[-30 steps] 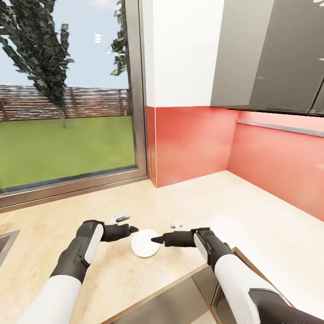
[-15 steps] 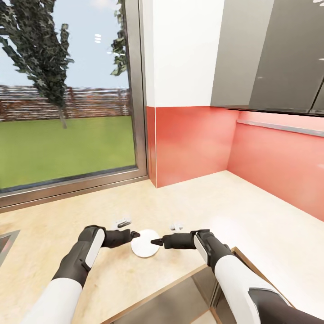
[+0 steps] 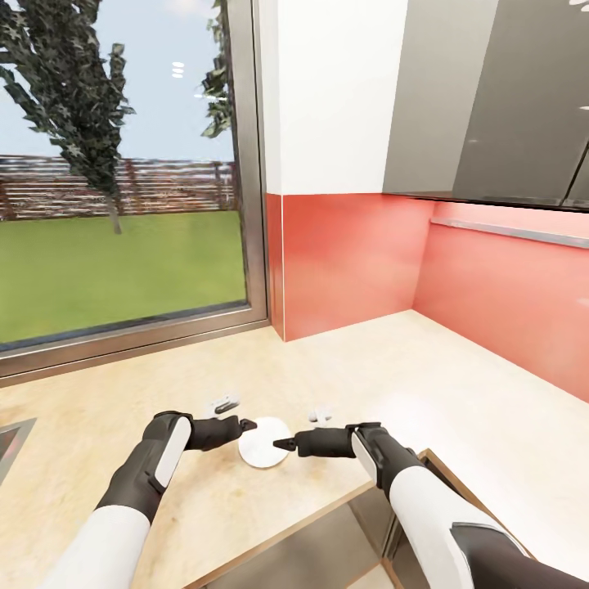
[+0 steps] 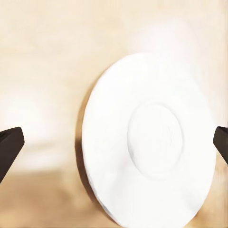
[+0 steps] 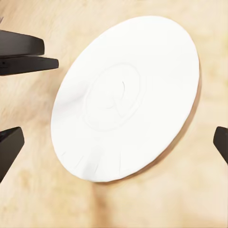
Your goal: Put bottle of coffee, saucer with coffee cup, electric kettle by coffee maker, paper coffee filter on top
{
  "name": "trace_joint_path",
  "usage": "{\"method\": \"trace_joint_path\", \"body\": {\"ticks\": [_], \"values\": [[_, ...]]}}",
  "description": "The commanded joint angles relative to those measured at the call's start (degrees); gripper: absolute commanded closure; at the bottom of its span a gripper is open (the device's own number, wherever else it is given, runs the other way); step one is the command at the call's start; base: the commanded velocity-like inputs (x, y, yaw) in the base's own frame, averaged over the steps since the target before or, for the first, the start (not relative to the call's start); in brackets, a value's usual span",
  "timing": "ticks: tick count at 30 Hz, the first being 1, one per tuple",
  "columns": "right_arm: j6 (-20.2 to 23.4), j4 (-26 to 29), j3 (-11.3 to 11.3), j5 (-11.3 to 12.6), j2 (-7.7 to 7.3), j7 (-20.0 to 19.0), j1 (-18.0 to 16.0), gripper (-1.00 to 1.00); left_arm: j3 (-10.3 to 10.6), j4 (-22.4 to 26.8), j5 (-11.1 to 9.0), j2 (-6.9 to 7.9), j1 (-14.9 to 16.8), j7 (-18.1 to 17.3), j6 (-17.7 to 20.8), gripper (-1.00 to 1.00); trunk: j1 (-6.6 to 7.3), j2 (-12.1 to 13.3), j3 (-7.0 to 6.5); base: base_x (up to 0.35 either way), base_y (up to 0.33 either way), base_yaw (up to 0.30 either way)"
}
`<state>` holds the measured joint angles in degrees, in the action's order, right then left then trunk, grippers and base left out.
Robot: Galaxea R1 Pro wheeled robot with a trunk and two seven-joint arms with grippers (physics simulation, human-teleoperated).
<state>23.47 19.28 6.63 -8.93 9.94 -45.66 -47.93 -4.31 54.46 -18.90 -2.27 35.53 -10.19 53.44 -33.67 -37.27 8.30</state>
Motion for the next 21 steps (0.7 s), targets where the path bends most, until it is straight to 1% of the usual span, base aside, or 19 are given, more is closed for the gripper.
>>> {"method": "trace_joint_path", "body": {"ticks": [1, 4, 7, 17, 21], "values": [[0.32, 0.08, 0.49, -0.56, 0.06, -0.32, -0.04, -1.00, -0.26, 0.03, 0.32, -0.06, 0.05, -0.53, 0.32, -1.00, -0.02, -0.09, 0.10, 0.000, 0.000, 0.000], [0.15, 0.00, 0.49, -0.56, 0.06, -0.31, -0.04, -1.00, -0.26, 0.03, -0.52, -0.03, 0.06, -0.53, 0.30, -1.00, -0.02, -0.09, 0.10, 0.000, 0.000, 0.000], [0.08, -0.02, 0.49, -0.56, 0.06, -0.31, -0.02, -1.00, -0.26, 0.00, -0.82, -0.02, 0.02, -0.53, 0.28, -1.00, -0.02, -0.09, 0.10, 0.000, 0.000, 0.000], [0.00, -0.10, 0.49, -0.56, 0.06, 0.00, -0.05, -1.00, -0.31, -0.06, -1.23, -0.06, -0.01, -0.53, 0.25, -1.00, -0.02, -0.09, 0.10, 0.000, 0.000, 0.000], [0.00, -0.39, 0.49, -0.56, 0.06, 0.10, -0.02, -1.00, -0.43, -0.09, -1.26, -0.01, -0.02, -0.53, -0.76, -1.00, -0.02, -0.09, 0.10, 0.000, 0.000, 0.000]]}}
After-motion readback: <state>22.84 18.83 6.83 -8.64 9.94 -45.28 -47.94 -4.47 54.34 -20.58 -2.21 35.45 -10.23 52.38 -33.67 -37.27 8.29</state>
